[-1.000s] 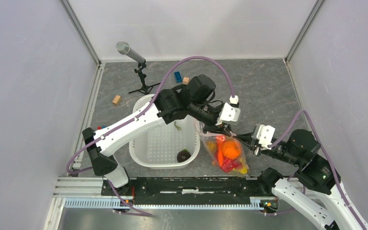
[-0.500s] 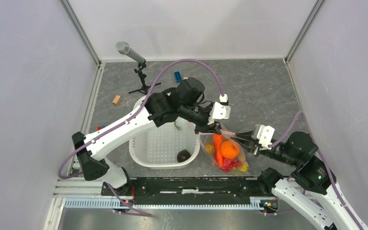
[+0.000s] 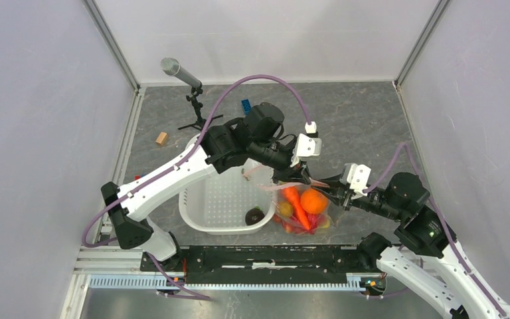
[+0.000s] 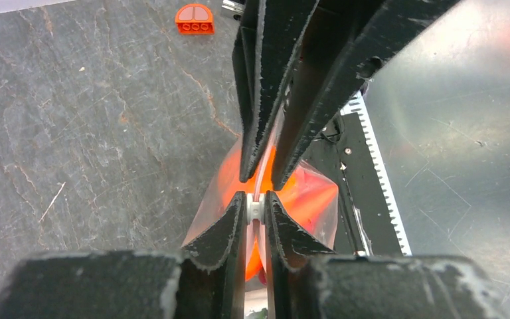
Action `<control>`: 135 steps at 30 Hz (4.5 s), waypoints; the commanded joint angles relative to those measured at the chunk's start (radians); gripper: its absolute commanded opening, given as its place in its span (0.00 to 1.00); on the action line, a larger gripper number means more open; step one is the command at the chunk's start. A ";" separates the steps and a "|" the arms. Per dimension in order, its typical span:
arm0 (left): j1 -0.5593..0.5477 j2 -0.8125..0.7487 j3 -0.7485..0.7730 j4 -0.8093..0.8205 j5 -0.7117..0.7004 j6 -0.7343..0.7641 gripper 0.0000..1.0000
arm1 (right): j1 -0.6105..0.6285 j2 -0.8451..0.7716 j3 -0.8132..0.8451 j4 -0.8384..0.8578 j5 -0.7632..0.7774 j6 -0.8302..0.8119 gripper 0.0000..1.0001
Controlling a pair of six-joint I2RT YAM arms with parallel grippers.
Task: Place the food in the zip-top bag and seal the zipper
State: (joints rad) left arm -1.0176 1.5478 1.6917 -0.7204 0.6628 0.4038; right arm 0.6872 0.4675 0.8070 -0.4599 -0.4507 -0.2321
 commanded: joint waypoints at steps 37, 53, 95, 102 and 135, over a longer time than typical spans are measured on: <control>0.094 -0.457 -0.525 0.148 -0.339 -0.128 0.19 | 0.003 -0.217 -0.090 0.143 0.830 0.155 0.00; 0.114 -0.683 -0.714 0.406 -0.596 -0.329 1.00 | 0.002 0.134 0.119 0.250 0.876 -0.036 0.00; 0.211 -0.730 -0.792 0.403 -0.742 -0.444 1.00 | -0.002 0.270 0.004 0.150 0.686 0.385 0.71; 0.240 -0.644 -0.738 0.353 -0.731 -0.545 1.00 | -0.003 0.461 -0.142 0.301 0.572 0.473 0.72; 0.771 -0.774 -0.728 0.111 -0.974 -0.883 1.00 | -0.841 0.247 -0.222 0.373 0.376 0.416 0.97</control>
State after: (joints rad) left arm -0.2527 0.8402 0.9421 -0.5926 -0.2279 -0.3332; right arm -0.0723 0.8085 0.6472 -0.1650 0.0807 0.1192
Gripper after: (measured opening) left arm 0.994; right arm 0.969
